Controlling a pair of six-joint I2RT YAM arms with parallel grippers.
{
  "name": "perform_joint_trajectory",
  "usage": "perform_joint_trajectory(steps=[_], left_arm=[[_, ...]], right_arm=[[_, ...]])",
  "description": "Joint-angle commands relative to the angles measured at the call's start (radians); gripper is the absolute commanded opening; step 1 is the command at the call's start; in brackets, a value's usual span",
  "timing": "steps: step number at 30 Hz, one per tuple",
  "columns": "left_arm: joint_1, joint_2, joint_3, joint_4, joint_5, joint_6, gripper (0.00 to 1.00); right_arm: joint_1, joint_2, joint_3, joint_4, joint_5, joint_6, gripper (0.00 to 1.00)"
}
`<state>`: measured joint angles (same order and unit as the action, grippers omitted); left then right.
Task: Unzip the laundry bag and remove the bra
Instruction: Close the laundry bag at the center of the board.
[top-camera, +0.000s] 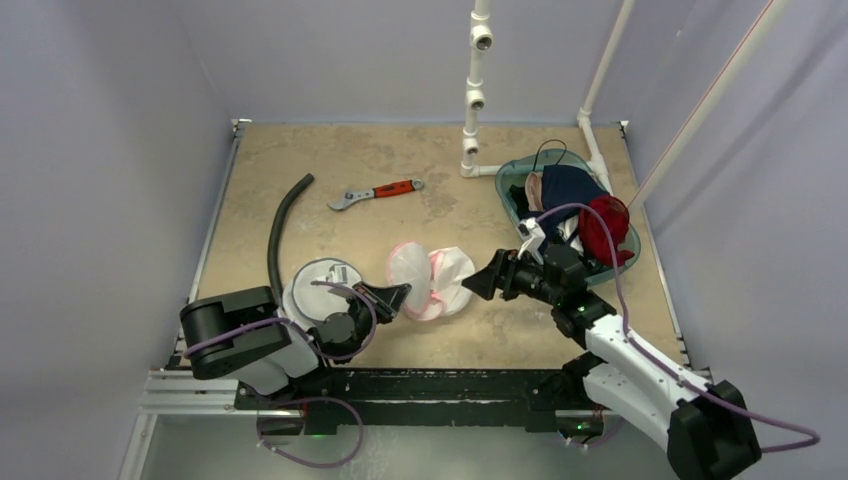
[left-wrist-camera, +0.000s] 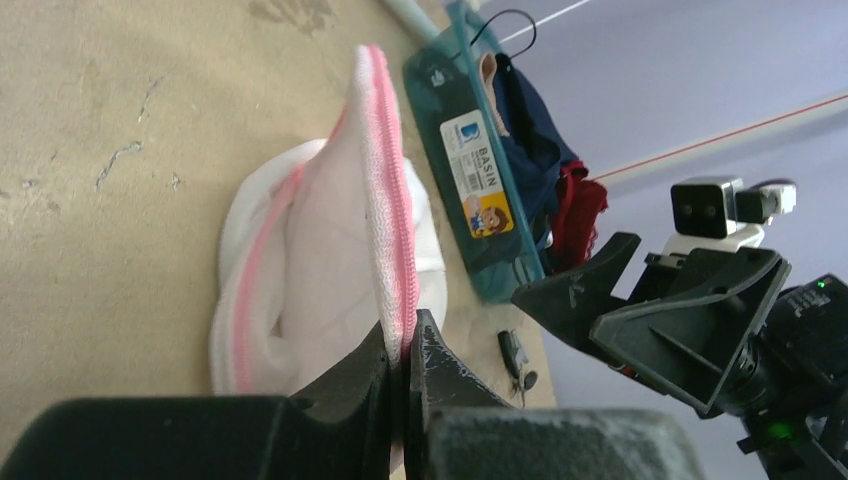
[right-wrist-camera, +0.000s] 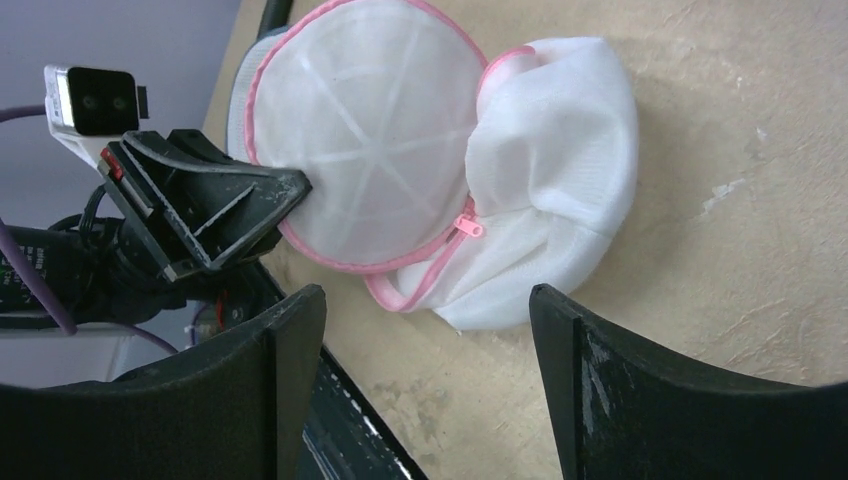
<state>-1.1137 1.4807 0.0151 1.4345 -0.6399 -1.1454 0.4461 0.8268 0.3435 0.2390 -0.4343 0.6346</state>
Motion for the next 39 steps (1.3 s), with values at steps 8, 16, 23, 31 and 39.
perform_joint_trajectory(steps=[8, 16, 23, 31, 39], left_arm=[[0.015, 0.019, 0.037, 0.345, 0.189, 0.009, 0.0], [0.015, -0.016, 0.075, 0.344, 0.24, 0.017, 0.0], [0.014, -0.081, 0.136, 0.278, 0.3, -0.02, 0.0], [-0.005, -0.059, 0.201, 0.165, 0.331, -0.061, 0.0], [-0.049, 0.117, 0.219, 0.27, 0.353, -0.143, 0.0]], right_arm=[[0.072, 0.144, 0.062, 0.113, 0.09, -0.018, 0.76], [0.072, -0.036, 0.065, -0.03, 0.266, -0.011, 0.76], [0.071, -0.27, 0.056, -0.168, 0.365, 0.028, 0.77], [0.071, -0.38, 0.071, -0.282, 0.424, 0.04, 0.79], [0.071, -0.455, 0.095, -0.341, 0.432, 0.058, 0.8]])
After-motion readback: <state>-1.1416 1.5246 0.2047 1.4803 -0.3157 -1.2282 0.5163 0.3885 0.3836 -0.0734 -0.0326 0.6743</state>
